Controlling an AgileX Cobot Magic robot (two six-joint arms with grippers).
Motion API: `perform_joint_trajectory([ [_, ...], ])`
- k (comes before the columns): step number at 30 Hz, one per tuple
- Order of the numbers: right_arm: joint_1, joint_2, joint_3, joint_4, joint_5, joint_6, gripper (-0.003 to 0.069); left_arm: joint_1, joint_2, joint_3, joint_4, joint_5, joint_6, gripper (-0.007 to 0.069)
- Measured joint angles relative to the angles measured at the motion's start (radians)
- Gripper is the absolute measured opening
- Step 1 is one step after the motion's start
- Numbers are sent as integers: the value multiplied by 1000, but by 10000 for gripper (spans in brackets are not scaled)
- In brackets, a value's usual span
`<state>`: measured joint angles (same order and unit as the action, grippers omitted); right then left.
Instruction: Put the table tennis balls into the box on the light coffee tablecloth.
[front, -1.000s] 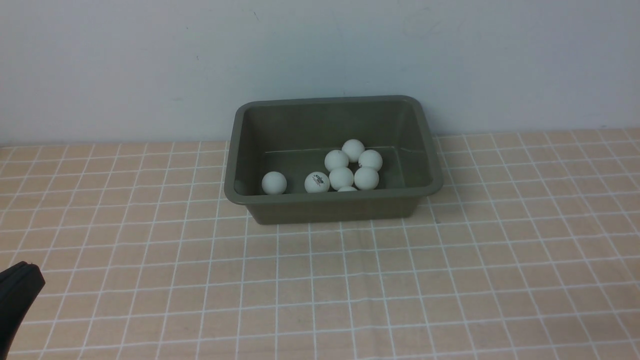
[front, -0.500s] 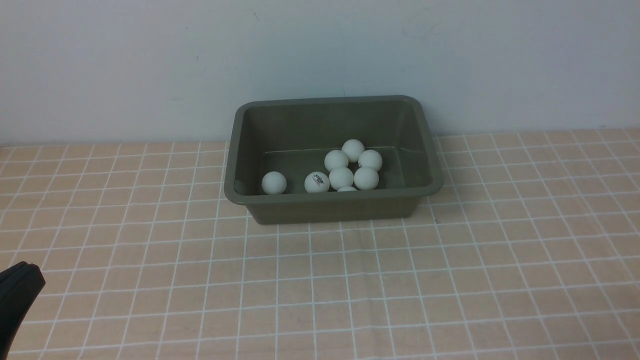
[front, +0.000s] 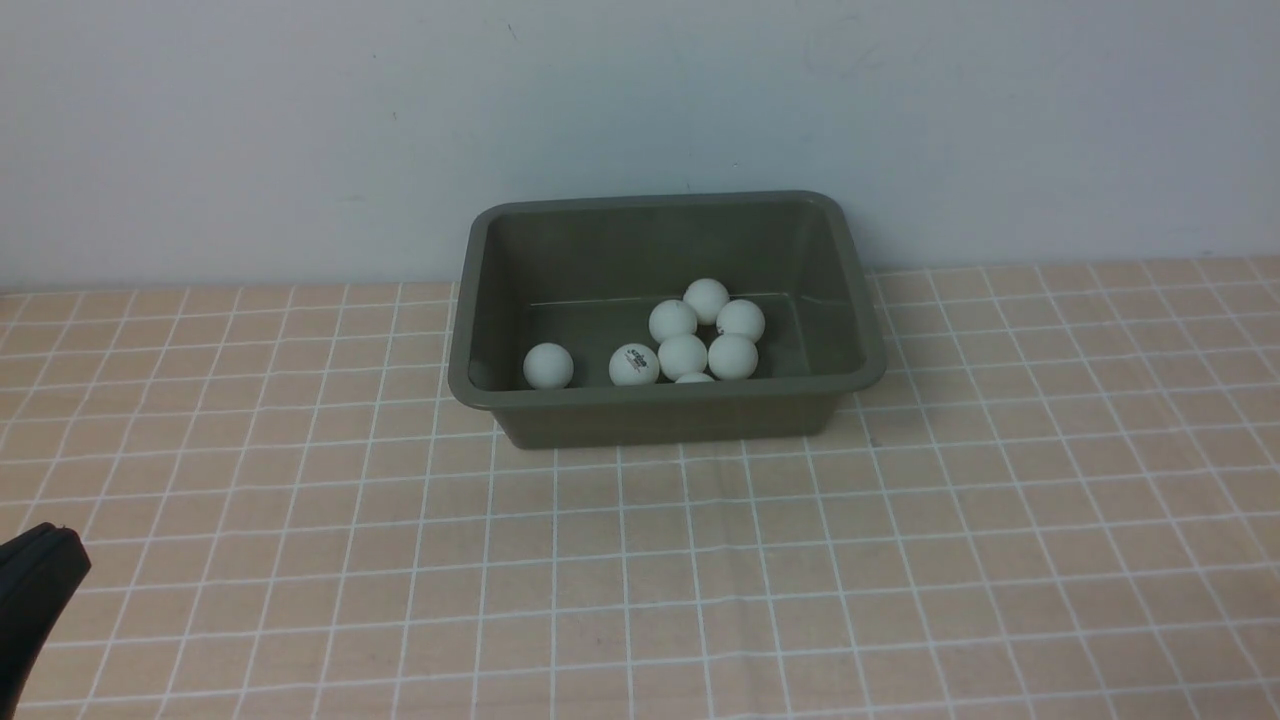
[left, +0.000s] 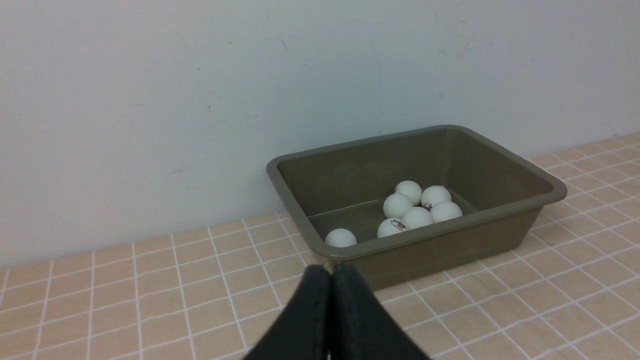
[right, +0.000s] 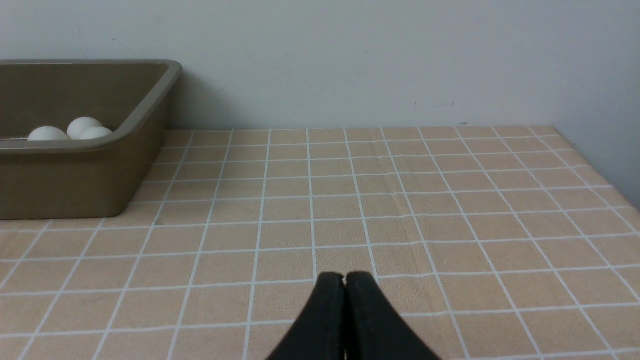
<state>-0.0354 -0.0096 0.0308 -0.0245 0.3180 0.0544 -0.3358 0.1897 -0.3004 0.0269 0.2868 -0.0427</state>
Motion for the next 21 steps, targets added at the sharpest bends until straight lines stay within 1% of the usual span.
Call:
perform_joint_trajectory([
  [4, 0, 0, 0, 0, 1, 0, -17, 4, -8, 3, 19, 8, 15, -55],
  [6, 0, 0, 0, 0, 1, 0, -17, 26, -33, 17, 33, 19, 27, -55],
  [8, 0, 0, 0, 0, 2, 0, -17, 74, -68, 45, 47, 22, 34, -55],
  [10, 0, 0, 0, 0, 3, 0, -17, 147, -108, 98, 57, 22, 37, -55],
  [14, 0, 0, 0, 0, 5, 0, -17, 230, -148, 162, 57, 22, 36, -55],
  [15, 0, 0, 0, 0, 5, 0, -17, 268, -167, 192, 57, 26, 32, -55],
  [16, 0, 0, 0, 0, 5, 0, -17, 272, -169, 192, 57, 26, 32, -55],
  [19, 0, 0, 0, 0, 12, 0, -17, 341, -199, 238, 57, 27, 29, -55],
  [21, 0, 0, 0, 0, 12, 0, -17, 362, -199, 259, 57, 30, 28, -55],
])
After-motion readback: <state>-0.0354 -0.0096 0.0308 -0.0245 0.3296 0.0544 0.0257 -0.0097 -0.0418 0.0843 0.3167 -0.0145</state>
